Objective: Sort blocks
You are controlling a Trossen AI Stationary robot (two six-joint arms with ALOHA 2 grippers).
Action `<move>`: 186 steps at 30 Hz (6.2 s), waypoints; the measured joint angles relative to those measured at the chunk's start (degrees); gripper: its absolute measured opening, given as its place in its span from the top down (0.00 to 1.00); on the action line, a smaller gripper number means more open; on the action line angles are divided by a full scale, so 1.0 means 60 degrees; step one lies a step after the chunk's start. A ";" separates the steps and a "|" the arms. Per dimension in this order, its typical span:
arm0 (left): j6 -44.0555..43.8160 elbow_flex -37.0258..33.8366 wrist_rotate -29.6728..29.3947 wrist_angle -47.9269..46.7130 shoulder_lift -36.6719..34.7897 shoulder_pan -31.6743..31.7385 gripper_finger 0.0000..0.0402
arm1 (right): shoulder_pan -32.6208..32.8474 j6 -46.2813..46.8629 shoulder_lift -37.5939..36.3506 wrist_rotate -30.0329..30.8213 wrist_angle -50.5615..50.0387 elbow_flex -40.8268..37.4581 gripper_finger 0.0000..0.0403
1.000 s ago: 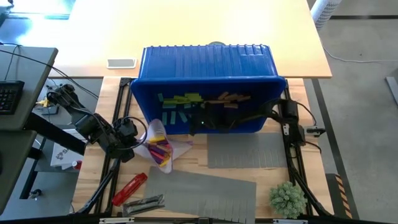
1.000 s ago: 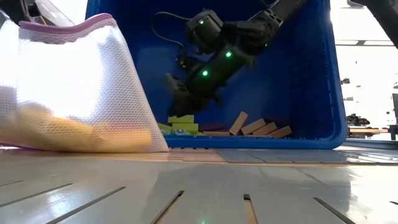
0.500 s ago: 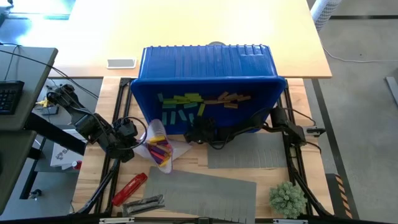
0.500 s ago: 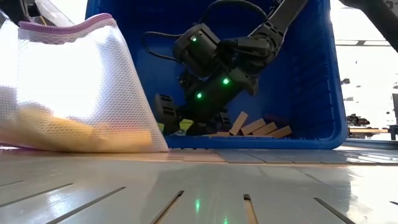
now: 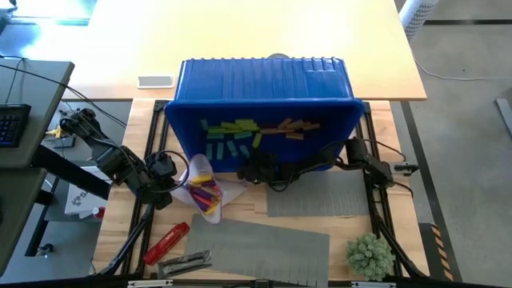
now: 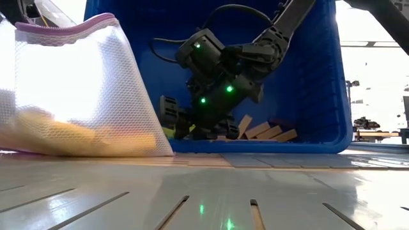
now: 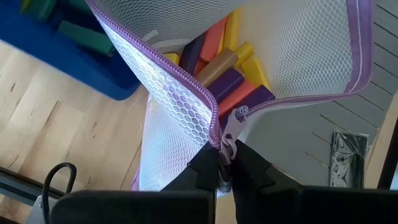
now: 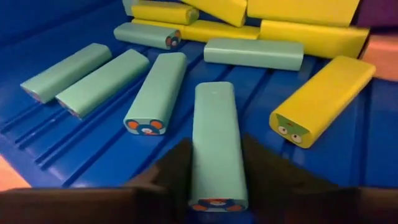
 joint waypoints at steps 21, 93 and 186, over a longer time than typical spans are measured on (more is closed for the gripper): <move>-0.0496 -0.0062 -0.0372 -0.0014 0.0004 0.0015 1.00 | 0.0690 -0.1734 -0.3689 -0.1542 -0.0460 -0.0085 0.78; -0.0579 -0.0059 0.0062 0.1144 0.0878 0.0510 1.00 | 0.3422 -0.2317 -0.1451 -0.2743 -0.2057 0.4452 0.78; 0.1079 -0.0059 0.1729 0.2671 0.0812 0.1049 1.00 | 0.1752 0.0908 -0.1777 -0.0936 -1.0104 0.7247 0.38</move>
